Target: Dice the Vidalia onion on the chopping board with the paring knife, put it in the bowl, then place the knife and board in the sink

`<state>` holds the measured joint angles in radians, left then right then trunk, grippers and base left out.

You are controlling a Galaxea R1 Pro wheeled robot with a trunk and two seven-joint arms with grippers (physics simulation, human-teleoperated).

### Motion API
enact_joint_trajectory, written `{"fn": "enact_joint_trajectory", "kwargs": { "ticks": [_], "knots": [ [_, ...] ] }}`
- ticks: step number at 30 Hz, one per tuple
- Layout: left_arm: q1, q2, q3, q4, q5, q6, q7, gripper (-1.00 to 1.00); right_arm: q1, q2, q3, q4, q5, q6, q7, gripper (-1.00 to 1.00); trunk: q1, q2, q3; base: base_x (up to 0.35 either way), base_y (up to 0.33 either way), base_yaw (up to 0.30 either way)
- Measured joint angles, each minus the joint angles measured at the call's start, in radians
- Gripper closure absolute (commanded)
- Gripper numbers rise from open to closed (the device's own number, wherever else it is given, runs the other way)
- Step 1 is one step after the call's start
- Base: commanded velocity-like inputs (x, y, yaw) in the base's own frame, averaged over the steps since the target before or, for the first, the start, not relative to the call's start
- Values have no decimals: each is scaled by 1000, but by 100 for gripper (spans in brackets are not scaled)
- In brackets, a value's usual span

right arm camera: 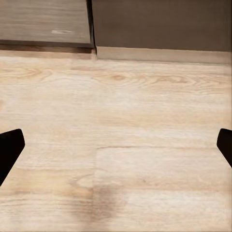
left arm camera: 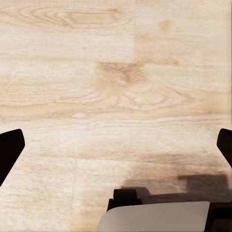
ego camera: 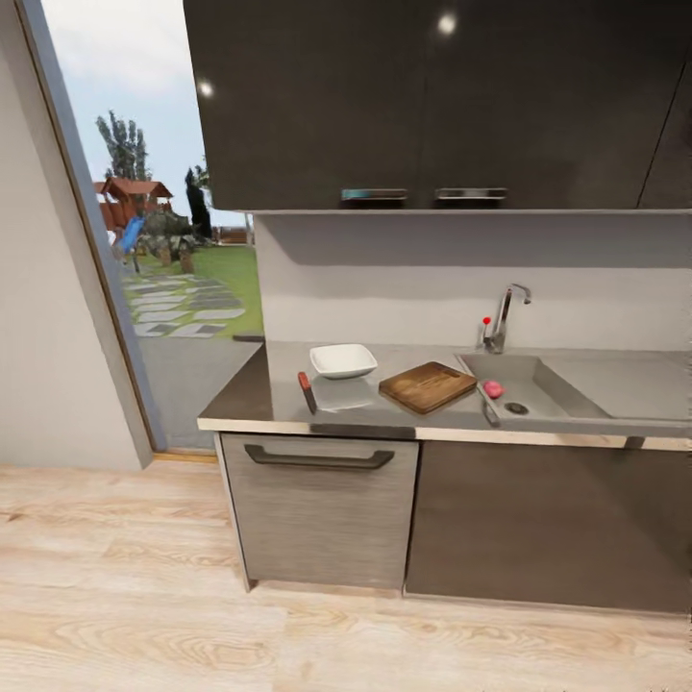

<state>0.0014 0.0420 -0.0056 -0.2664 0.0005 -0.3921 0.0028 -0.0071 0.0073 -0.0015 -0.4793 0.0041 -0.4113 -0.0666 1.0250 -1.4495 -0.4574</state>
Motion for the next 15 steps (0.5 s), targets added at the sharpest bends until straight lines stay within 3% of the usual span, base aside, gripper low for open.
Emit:
{"fn": "enact_joint_trajectory", "kwargs": {
  "ticks": [8,15],
  "knots": [
    [0,-1,3,-2,6,0,0,-100,0,0,0,0,0,0,0,-100,0,0,0,-11,-3,-10],
    [0,-1,7,-1,8,1,2,-100,0,-6,0,0,0,0,0,-100,-27,49,22,0,0,0]
  ]
}}
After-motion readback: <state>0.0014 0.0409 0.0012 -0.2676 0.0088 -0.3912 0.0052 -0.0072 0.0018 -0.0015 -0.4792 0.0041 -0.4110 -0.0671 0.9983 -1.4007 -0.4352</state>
